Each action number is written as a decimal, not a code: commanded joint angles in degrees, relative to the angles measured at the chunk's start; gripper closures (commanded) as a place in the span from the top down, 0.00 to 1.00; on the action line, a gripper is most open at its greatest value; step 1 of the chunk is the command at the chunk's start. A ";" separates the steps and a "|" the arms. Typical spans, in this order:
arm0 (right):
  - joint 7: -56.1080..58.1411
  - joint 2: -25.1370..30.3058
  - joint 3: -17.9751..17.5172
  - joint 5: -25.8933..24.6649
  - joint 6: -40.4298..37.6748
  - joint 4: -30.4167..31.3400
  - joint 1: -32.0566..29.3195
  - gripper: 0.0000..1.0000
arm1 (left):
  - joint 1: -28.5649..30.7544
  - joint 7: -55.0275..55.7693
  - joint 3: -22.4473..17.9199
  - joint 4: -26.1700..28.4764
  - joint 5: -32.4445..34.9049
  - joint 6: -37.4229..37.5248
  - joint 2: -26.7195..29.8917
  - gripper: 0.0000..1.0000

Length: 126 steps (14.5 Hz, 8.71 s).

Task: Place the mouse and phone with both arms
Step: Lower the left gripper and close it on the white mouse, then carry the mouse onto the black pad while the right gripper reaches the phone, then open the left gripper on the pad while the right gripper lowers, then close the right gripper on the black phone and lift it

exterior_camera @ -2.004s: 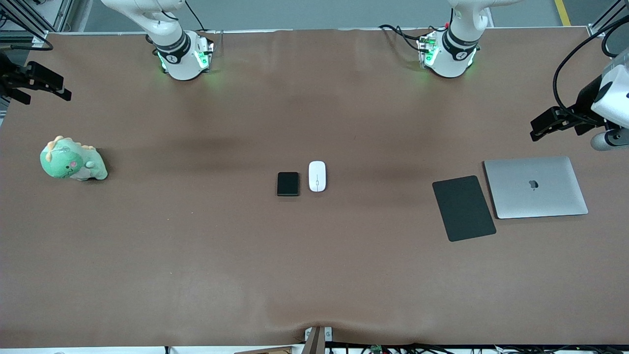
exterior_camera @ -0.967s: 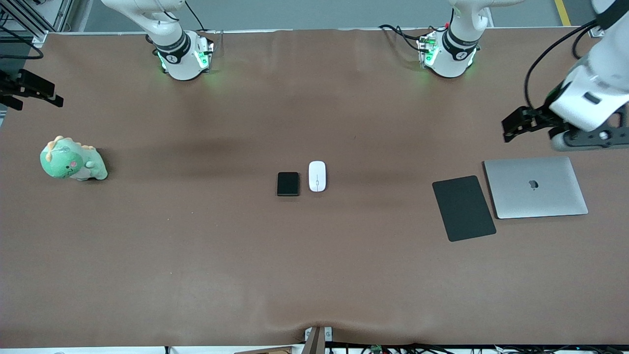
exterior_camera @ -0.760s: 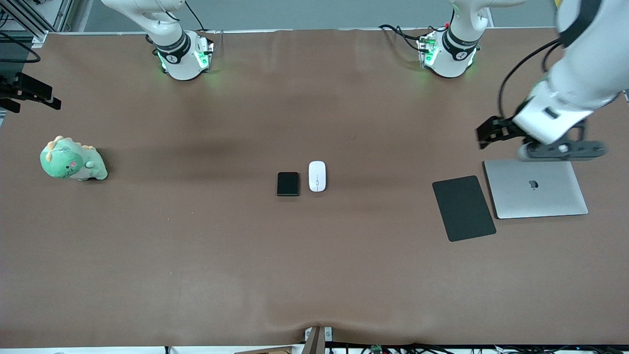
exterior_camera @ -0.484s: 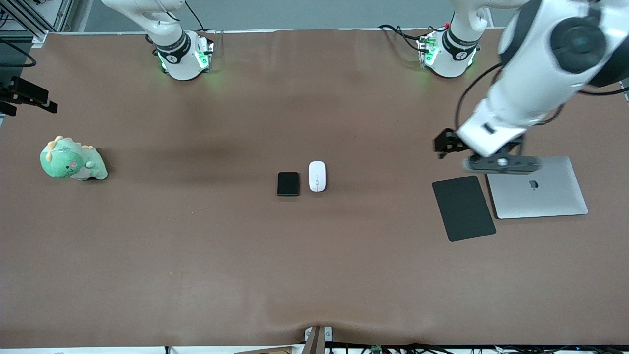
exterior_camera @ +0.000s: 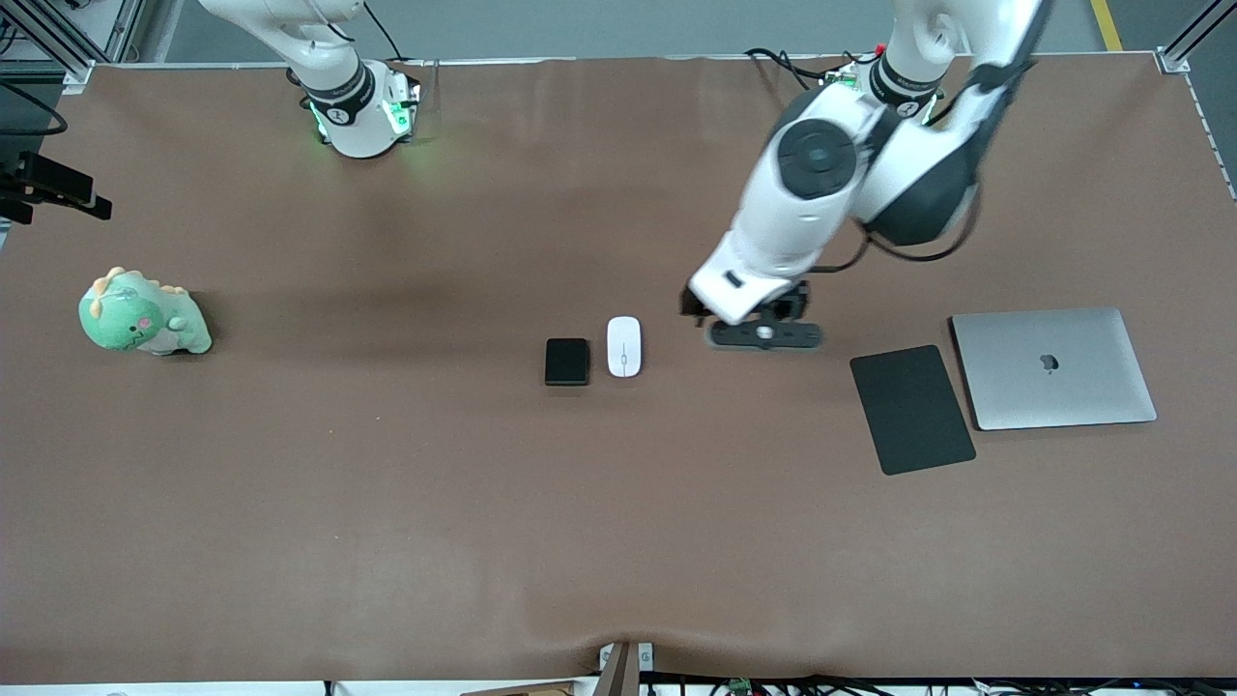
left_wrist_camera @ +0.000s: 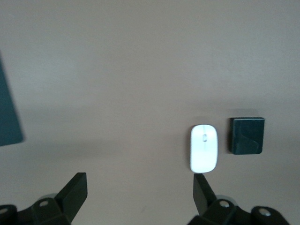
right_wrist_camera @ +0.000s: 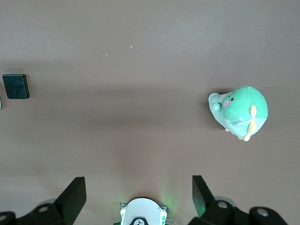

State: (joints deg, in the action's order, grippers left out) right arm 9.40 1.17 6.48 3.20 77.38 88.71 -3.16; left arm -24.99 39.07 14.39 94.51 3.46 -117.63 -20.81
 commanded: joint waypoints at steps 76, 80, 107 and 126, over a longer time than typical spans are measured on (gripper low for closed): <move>-43.41 -36.05 -4.28 11.91 45.31 3.92 39.01 1.00 | 35.01 -28.78 5.30 -7.24 1.38 17.96 17.90 1.00; -43.41 -39.22 -4.28 11.65 53.81 6.46 41.30 1.00 | 22.71 -29.84 -8.05 -7.32 -1.08 26.04 22.83 1.00; -46.05 -42.30 -4.20 4.37 58.32 8.59 43.94 0.12 | 26.13 -35.38 -9.12 -7.24 -3.19 30.97 24.33 1.00; -36.74 -22.89 -4.20 4.97 40.64 19.28 26.98 0.00 | 26.31 -35.64 -7.10 -7.41 -3.02 29.92 23.01 1.00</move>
State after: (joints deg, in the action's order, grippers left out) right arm -29.15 -27.36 3.28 8.70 115.17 100.20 25.80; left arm 0.88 3.54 7.08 87.49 1.39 -87.73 1.78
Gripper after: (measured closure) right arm 0.203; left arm 0.000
